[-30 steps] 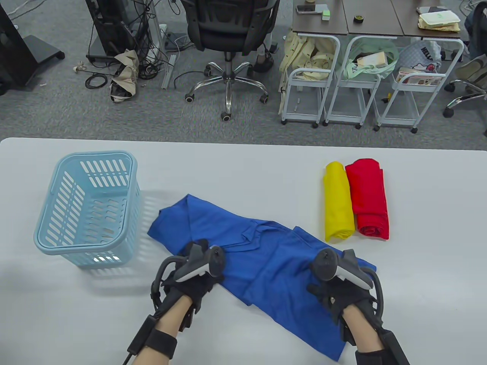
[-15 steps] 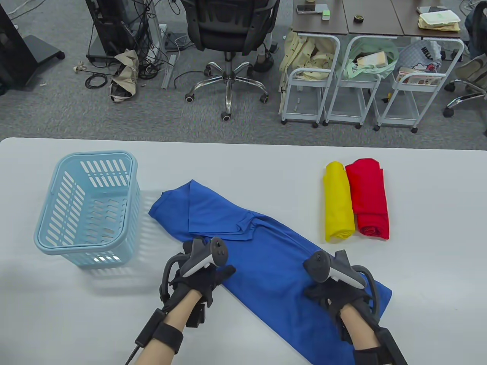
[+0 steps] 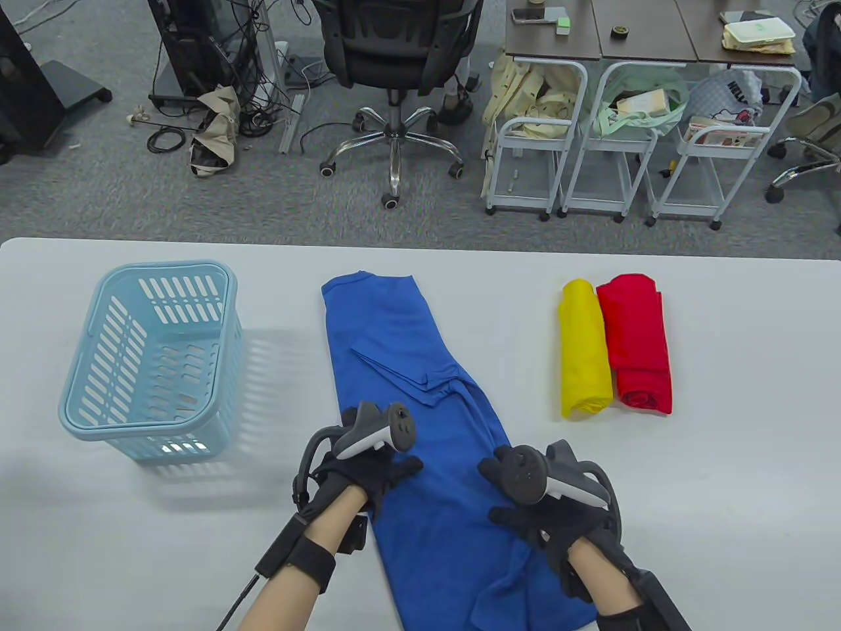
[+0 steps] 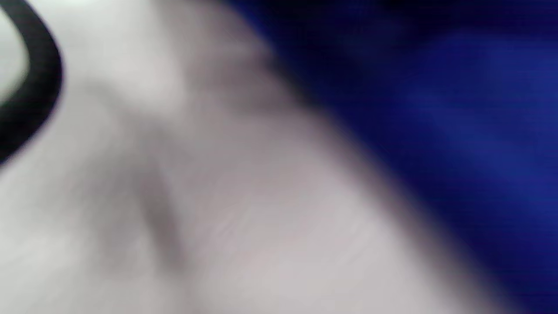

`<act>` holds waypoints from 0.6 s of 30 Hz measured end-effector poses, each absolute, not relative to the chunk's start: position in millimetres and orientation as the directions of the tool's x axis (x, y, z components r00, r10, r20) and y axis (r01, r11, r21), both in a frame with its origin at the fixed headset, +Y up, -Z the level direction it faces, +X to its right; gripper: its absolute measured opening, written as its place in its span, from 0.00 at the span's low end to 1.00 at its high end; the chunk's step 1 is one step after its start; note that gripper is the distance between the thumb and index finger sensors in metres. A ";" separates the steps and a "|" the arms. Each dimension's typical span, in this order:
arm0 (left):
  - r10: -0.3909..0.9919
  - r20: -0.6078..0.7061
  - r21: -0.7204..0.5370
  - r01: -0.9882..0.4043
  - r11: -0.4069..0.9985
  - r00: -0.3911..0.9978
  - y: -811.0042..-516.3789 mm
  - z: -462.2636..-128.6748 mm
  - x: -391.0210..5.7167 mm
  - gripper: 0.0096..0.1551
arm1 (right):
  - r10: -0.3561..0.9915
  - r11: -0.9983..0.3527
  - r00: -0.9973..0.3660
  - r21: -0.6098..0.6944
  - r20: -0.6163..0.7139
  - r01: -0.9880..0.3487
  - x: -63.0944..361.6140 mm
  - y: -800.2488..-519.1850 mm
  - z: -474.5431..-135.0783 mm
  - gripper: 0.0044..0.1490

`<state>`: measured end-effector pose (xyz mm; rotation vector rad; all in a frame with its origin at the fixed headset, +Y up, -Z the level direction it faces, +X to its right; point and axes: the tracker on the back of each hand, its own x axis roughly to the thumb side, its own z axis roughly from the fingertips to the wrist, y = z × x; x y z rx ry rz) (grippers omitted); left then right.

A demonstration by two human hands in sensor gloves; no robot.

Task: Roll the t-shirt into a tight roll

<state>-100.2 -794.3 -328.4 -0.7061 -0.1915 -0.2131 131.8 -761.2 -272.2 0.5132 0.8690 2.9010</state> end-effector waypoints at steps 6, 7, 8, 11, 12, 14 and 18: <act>-0.058 0.393 -0.584 0.298 0.755 0.918 -796.2 -304.4 -98.4 0.51 | 0.131 -0.889 -0.951 0.458 0.280 0.012 129.7 -738.4 -270.6 0.37; -0.061 0.408 -0.578 0.309 0.756 0.911 -795.8 -299.8 -97.2 0.51 | 0.123 -0.890 -0.953 0.455 0.275 0.016 131.0 -740.5 -270.0 0.37; -0.046 0.423 -0.574 0.306 0.759 0.905 -796.1 -293.2 -95.5 0.51 | 0.120 -0.888 -0.956 0.459 0.266 0.017 133.1 -742.1 -268.9 0.38; -0.045 0.462 -0.552 0.327 0.767 0.886 -797.2 -281.9 -92.0 0.51 | 0.142 -0.889 -0.946 0.458 0.291 0.007 132.4 -746.3 -269.5 0.41; -0.034 0.466 -0.555 0.322 0.767 0.884 -797.2 -279.2 -91.5 0.51 | 0.147 -0.876 -0.946 0.482 0.287 0.011 130.5 -750.5 -270.6 0.42; -0.006 0.456 -0.559 0.291 0.776 0.890 -796.6 -276.2 -92.8 0.52 | 0.099 -0.865 -0.952 0.498 0.291 0.062 126.5 -757.8 -271.3 0.41; 0.025 0.426 -0.562 0.243 0.791 0.905 -792.8 -280.5 -99.8 0.51 | 0.081 -0.872 -0.948 0.482 0.308 0.082 123.7 -746.5 -269.9 0.35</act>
